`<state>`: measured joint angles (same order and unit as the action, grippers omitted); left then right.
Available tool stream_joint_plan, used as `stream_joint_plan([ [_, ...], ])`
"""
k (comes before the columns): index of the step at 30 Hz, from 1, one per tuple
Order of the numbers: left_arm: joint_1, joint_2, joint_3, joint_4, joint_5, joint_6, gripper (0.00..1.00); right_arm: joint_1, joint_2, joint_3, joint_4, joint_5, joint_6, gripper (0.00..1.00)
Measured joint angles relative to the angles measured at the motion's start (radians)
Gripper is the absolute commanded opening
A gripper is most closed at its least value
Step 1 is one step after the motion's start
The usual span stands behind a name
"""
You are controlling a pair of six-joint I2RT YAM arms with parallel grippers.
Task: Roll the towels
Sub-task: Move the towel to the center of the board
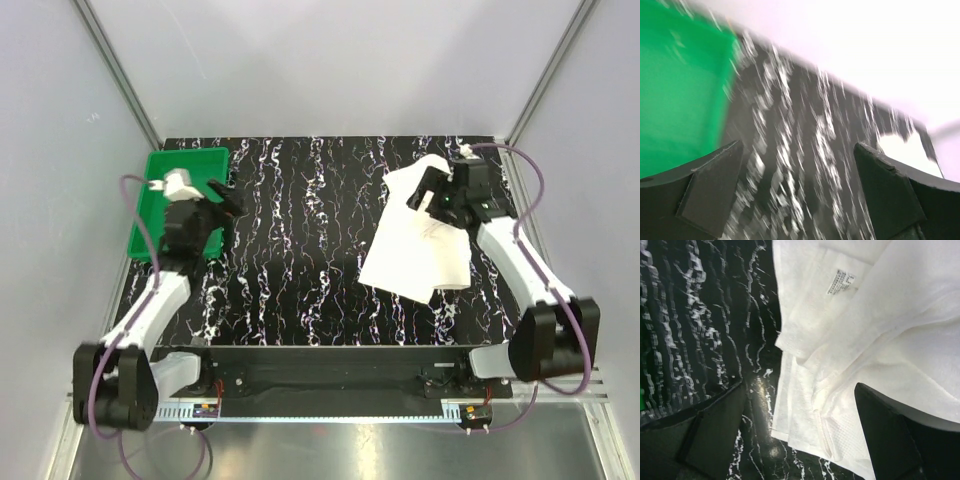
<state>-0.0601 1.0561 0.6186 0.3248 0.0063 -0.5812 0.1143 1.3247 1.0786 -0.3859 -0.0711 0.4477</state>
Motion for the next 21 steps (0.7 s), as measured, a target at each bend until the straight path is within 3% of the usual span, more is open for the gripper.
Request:
stream_joint_plan([
  [5, -0.187, 0.103, 0.018, -0.189, 0.047, -0.042, 0.99, 0.055, 0.155, 0.08, -0.144, 0.116, 0.002, 0.71],
  [7, -0.241, 0.104, 0.018, -0.235, 0.072, -0.047, 0.99, 0.055, 0.192, 0.08, -0.186, 0.152, 0.012, 0.7],
  [11, -0.276, 0.089, 0.016, -0.267, 0.078, -0.054, 0.99, 0.054, 0.256, 0.082, -0.23, 0.214, 0.021, 0.62],
  [15, -0.297, 0.064, 0.002, -0.281, 0.078, -0.056, 0.99, 0.054, 0.325, 0.105, -0.247, 0.247, 0.021, 0.46],
  [21, -0.311, 0.063, -0.001, -0.29, 0.077, -0.055, 0.99, 0.054, 0.377, 0.134, -0.246, 0.282, 0.016, 0.29],
])
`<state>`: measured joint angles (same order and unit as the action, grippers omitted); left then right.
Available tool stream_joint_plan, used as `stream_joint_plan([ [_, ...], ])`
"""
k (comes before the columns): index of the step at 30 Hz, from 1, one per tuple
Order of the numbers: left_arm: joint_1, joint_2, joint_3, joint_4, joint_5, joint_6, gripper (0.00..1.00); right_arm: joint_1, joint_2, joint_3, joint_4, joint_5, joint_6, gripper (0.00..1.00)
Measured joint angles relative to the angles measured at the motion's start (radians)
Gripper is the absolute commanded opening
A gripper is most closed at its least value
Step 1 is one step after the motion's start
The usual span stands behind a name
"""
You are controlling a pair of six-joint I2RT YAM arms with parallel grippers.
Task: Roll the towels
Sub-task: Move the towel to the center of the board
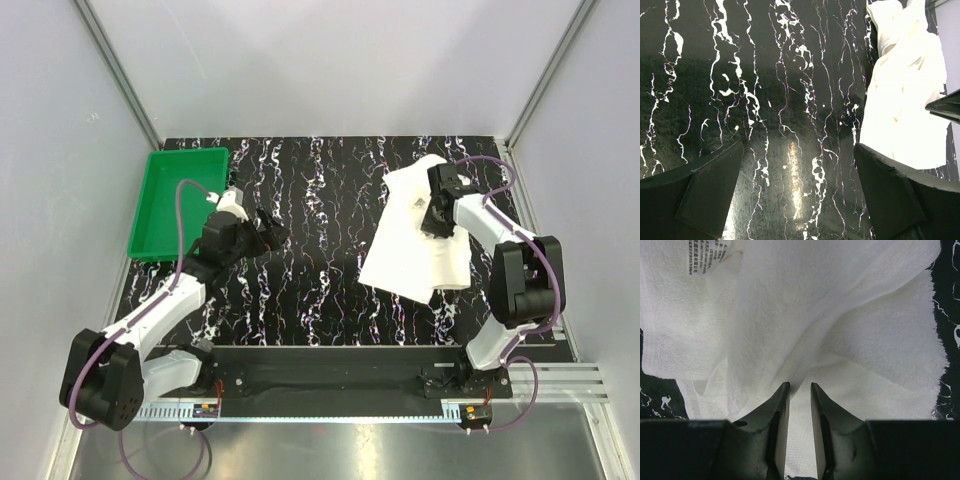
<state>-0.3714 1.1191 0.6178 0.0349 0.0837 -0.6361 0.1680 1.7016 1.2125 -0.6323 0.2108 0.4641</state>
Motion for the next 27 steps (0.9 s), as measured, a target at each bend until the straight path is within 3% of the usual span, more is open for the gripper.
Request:
stream_joint_plan([
  [3, -0.004, 0.0, 0.0, -0.005, 0.0, 0.0, 0.99, 0.0, 0.003, 0.007, 0.002, 0.017, -0.008, 0.18],
  [4, -0.006, 0.0, 0.0, -0.006, 0.0, 0.0, 0.99, 0.0, 0.003, 0.009, 0.008, 0.018, -0.013, 0.09],
  [8, -0.013, 0.0, 0.0, -0.015, 0.0, 0.0, 0.99, 0.0, 0.016, 0.022, 0.022, 0.034, -0.028, 0.01],
  [17, -0.021, -0.062, -0.002, -0.062, -0.005, 0.015, 0.99, 0.0, 0.047, 0.04, 0.048, 0.035, -0.042, 0.0],
  [18, -0.021, -0.076, -0.003, -0.067, -0.005, 0.017, 0.99, 0.0, 0.047, 0.04, 0.048, 0.032, -0.041, 0.02],
  [19, -0.021, -0.088, -0.005, -0.071, -0.006, 0.018, 0.99, 0.0, 0.046, 0.04, 0.048, 0.03, -0.04, 0.11],
  [20, -0.021, -0.102, -0.007, -0.073, -0.008, 0.019, 0.99, 0.0, 0.044, 0.04, 0.048, 0.029, -0.037, 0.35],
  [23, -0.021, -0.129, -0.014, -0.081, -0.009, 0.024, 0.99, 0.0, 0.03, 0.04, 0.043, 0.022, -0.027, 0.6],
  [27, -0.021, -0.133, -0.026, -0.092, -0.009, 0.026, 0.99, 0.0, -0.021, 0.024, 0.045, 0.021, -0.023, 0.6],
])
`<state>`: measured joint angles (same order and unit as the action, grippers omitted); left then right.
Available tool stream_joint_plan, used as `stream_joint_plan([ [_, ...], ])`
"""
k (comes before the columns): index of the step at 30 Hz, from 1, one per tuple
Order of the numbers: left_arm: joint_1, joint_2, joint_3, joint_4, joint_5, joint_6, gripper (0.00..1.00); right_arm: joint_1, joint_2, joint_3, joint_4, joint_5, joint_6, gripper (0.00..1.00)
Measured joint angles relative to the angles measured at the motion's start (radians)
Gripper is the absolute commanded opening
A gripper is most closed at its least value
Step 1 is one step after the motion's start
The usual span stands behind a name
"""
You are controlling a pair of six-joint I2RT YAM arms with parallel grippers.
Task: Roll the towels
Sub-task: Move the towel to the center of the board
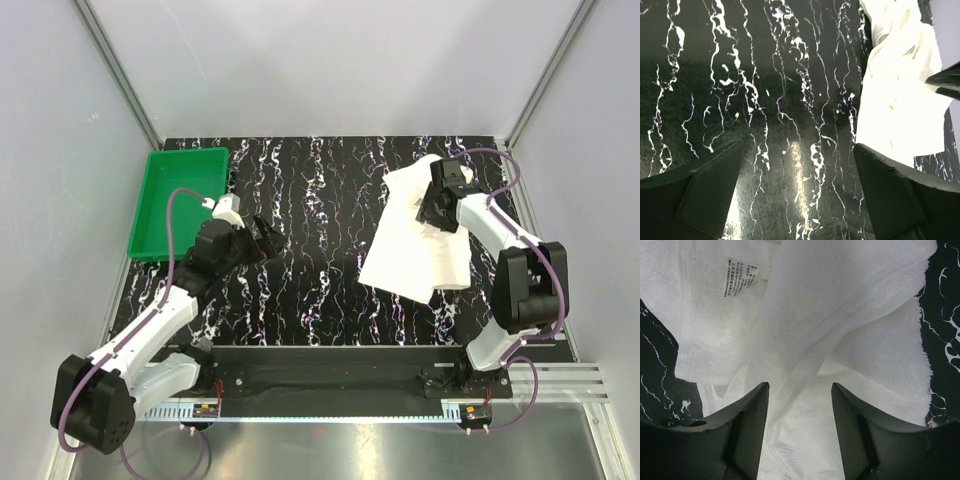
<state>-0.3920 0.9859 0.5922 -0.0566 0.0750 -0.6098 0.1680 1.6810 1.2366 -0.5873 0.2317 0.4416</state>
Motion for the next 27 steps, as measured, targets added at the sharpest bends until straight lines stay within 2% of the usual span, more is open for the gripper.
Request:
stream_joint_plan([
  [6, 0.0, 0.019, -0.005, -0.001, 0.0, 0.003, 0.99, 0.0, -0.021, -0.029, 0.007, 0.003, 0.001, 0.49],
  [14, 0.0, 0.044, -0.005, -0.002, 0.0, 0.016, 0.99, -0.006, 0.06, -0.03, 0.045, 0.003, 0.005, 0.35],
  [16, 0.0, 0.044, -0.005, -0.001, 0.0, 0.019, 0.99, -0.013, 0.074, -0.03, 0.046, 0.003, 0.005, 0.29],
  [19, 0.0, 0.05, -0.005, 0.0, 0.0, 0.022, 0.99, -0.028, 0.079, -0.03, 0.052, 0.001, 0.003, 0.15],
  [20, 0.0, 0.055, -0.005, 0.0, 0.0, 0.023, 0.99, -0.033, 0.079, -0.03, 0.055, 0.001, 0.002, 0.07],
  [21, 0.0, 0.059, -0.005, 0.0, 0.0, 0.024, 0.99, -0.035, 0.079, -0.03, 0.058, 0.001, 0.002, 0.04],
  [23, 0.0, 0.066, -0.005, -0.001, 0.0, 0.026, 0.99, -0.038, 0.078, -0.03, 0.061, 0.001, 0.002, 0.0],
  [27, 0.0, 0.069, -0.005, -0.001, 0.0, 0.026, 0.99, -0.033, 0.072, -0.025, 0.047, 0.003, 0.001, 0.0],
])
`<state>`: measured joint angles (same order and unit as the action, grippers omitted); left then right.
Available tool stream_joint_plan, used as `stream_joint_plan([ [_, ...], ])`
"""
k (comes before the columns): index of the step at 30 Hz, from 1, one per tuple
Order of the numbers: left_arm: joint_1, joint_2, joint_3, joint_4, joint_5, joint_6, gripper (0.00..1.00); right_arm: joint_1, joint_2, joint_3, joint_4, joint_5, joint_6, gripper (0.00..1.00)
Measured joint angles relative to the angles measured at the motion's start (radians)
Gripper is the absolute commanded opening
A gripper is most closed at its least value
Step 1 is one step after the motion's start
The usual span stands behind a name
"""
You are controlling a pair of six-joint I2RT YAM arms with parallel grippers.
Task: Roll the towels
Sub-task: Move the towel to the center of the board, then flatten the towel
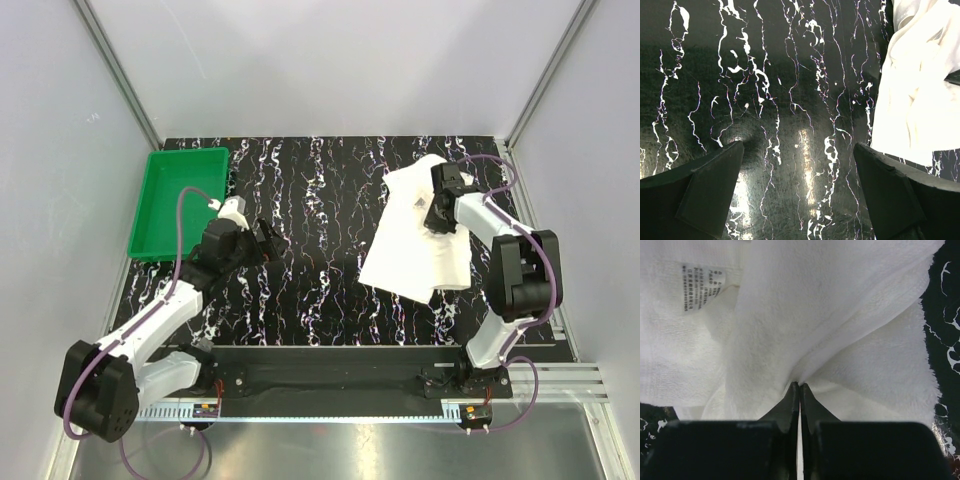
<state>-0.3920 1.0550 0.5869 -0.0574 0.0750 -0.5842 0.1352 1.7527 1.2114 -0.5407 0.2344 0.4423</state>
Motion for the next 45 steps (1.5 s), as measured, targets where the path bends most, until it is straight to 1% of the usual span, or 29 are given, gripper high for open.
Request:
stream_joint_plan([
  [4, 0.0, -0.004, 0.0, -0.004, 0.0, 0.0, 0.99, 0.054, -0.053, 0.054, -0.068, 0.021, 0.0, 0.0],
  [7, 0.0, -0.031, 0.002, -0.027, -0.005, 0.003, 0.99, 0.156, -0.114, 0.169, -0.134, 0.042, 0.004, 0.0],
  [10, 0.0, -0.076, 0.026, -0.079, -0.016, 0.011, 0.99, 0.3, -0.142, 0.334, -0.201, 0.068, 0.011, 0.0],
  [11, 0.0, -0.098, 0.04, -0.098, -0.024, 0.015, 0.99, 0.368, -0.143, 0.397, -0.212, 0.067, 0.013, 0.0],
  [15, 0.0, -0.188, 0.101, -0.177, -0.064, 0.035, 0.99, 0.613, -0.14, 0.576, -0.207, 0.022, 0.018, 0.0],
  [16, 0.0, -0.217, 0.119, -0.198, -0.078, 0.04, 0.99, 0.666, -0.14, 0.6, -0.196, 0.003, 0.018, 0.19],
  [17, 0.0, -0.247, 0.134, -0.216, -0.093, 0.047, 0.99, 0.7, -0.14, 0.61, -0.183, -0.016, 0.022, 0.42],
  [18, 0.0, -0.277, 0.146, -0.235, -0.11, 0.055, 0.99, 0.734, -0.139, 0.613, -0.165, -0.043, 0.023, 0.7],
  [19, 0.0, -0.303, 0.157, -0.254, -0.125, 0.061, 0.99, 0.752, -0.135, 0.613, -0.155, -0.06, 0.027, 0.89],
  [20, 0.001, -0.319, 0.164, -0.267, -0.137, 0.066, 0.99, 0.76, -0.13, 0.613, -0.152, -0.065, 0.022, 0.99],
  [23, 0.003, -0.36, 0.178, -0.313, -0.174, 0.084, 0.99, 0.752, -0.089, 0.595, -0.158, -0.031, 0.028, 1.0],
  [26, 0.005, -0.364, 0.174, -0.349, -0.196, 0.093, 0.99, 0.713, -0.061, 0.505, -0.167, -0.008, 0.05, 1.0],
  [27, 0.005, -0.358, 0.167, -0.356, -0.2, 0.095, 0.99, 0.687, -0.061, 0.43, -0.16, -0.015, 0.068, 1.0],
  [32, 0.006, -0.306, 0.12, -0.375, -0.205, 0.093, 0.99, 0.508, -0.06, 0.23, -0.164, -0.034, 0.107, 1.0],
  [35, 0.007, -0.249, 0.105, -0.38, -0.206, 0.085, 0.99, 0.449, -0.003, 0.231, -0.199, -0.013, 0.101, 1.0],
  [38, 0.007, -0.152, 0.103, -0.379, -0.201, 0.07, 0.99, 0.449, 0.106, 0.276, -0.209, -0.016, 0.093, 1.0],
  [40, 0.007, -0.071, 0.102, -0.367, -0.191, 0.06, 0.99, 0.449, 0.174, 0.278, -0.199, -0.031, 0.09, 0.99],
  [42, 0.007, 0.005, 0.1, -0.353, -0.181, 0.055, 0.99, 0.446, 0.229, 0.271, -0.191, -0.05, 0.089, 0.9],
  [43, 0.007, 0.037, 0.098, -0.343, -0.175, 0.052, 0.99, 0.444, 0.244, 0.27, -0.188, -0.06, 0.086, 0.71],
  [44, 0.007, 0.075, 0.096, -0.329, -0.168, 0.051, 0.99, 0.441, 0.259, 0.27, -0.183, -0.071, 0.078, 0.61],
  [45, 0.007, 0.099, 0.096, -0.316, -0.163, 0.051, 0.99, 0.439, 0.27, 0.27, -0.174, -0.083, 0.076, 0.54],
])
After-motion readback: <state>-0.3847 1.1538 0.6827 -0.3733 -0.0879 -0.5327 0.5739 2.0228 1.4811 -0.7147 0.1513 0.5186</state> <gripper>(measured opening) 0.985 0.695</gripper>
